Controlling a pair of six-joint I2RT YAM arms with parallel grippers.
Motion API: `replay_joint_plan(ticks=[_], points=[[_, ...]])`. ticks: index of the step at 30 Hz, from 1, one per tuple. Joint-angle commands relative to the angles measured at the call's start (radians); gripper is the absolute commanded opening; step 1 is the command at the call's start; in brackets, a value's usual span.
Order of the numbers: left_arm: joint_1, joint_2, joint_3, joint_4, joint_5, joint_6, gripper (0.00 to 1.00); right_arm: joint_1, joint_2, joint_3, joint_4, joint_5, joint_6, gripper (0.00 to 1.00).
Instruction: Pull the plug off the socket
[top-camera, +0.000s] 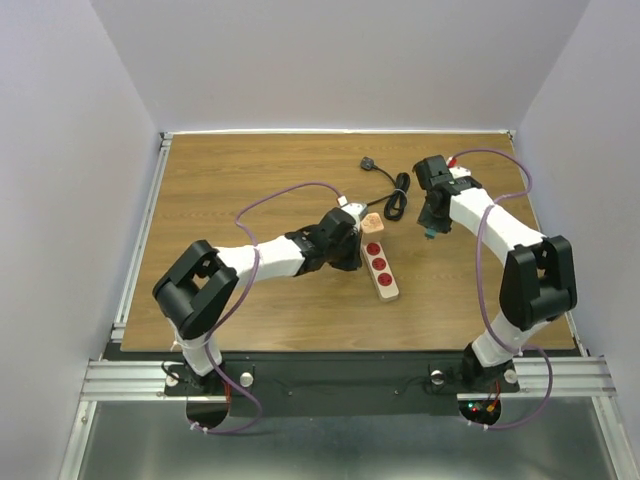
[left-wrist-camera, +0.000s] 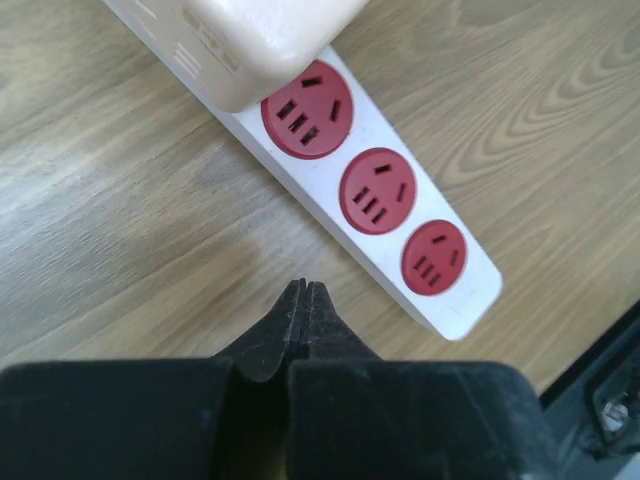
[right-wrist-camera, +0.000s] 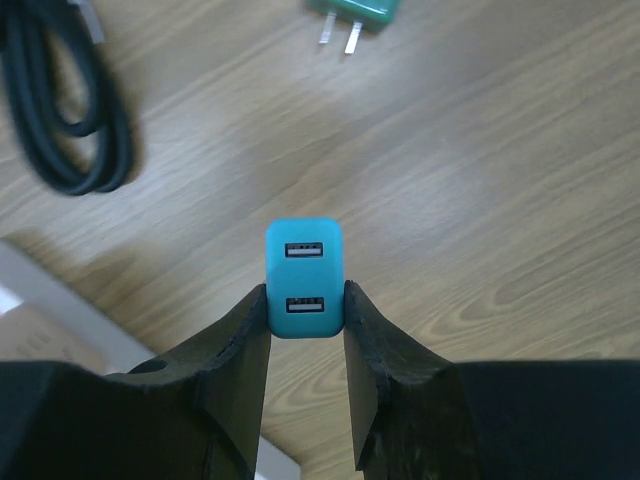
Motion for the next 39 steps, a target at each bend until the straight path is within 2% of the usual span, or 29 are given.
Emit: replay_joint_plan(ticks=[1,11,15,16,17,21,22,25,26,28,31,39], points=[[-0.001,-0.103,0.073,-0.107,-0.025,0.023,0.00,-0.060,0.031,0.027,-0.003,0.056,0.046,0.00],[0.034,-0.192,0.107,-0.198,-0.054,0.017,0.00,-0.167,0.200,0.096,-0.026,0.154,0.026,0.02],[0.063,-0.232,0.087,-0.203,-0.054,0.013,0.00,-0.181,0.214,0.113,-0.026,0.187,0.006,0.10],[0.070,-0.237,0.084,-0.203,-0.051,0.013,0.00,-0.184,0.221,0.119,-0.026,0.190,-0.002,0.14],[0.083,-0.241,0.076,-0.203,-0.047,0.013,0.00,-0.186,0.235,0.122,-0.027,0.197,-0.015,0.27],[0.113,-0.240,0.073,-0.216,-0.030,0.016,0.00,-0.198,0.264,0.139,-0.030,0.181,-0.035,0.45],[0.116,-0.241,0.074,-0.223,-0.031,0.017,0.00,-0.198,0.266,0.150,-0.032,0.176,-0.046,0.54],[0.132,-0.247,0.085,-0.229,-0.036,0.019,0.00,-0.198,0.250,0.174,-0.032,0.139,-0.060,0.66],[0.139,-0.249,0.088,-0.236,-0.036,0.017,0.00,-0.199,0.244,0.196,-0.032,0.119,-0.074,0.74],[0.158,-0.249,0.096,-0.239,-0.027,0.020,0.00,-0.198,0.223,0.219,-0.032,0.083,-0.098,0.81],[0.183,-0.241,0.119,-0.244,-0.021,0.023,0.00,-0.198,0.177,0.250,-0.036,-0.012,-0.150,0.98],[0.228,-0.179,0.176,-0.264,-0.008,0.045,0.00,-0.141,0.025,0.181,0.012,-0.400,-0.300,1.00]])
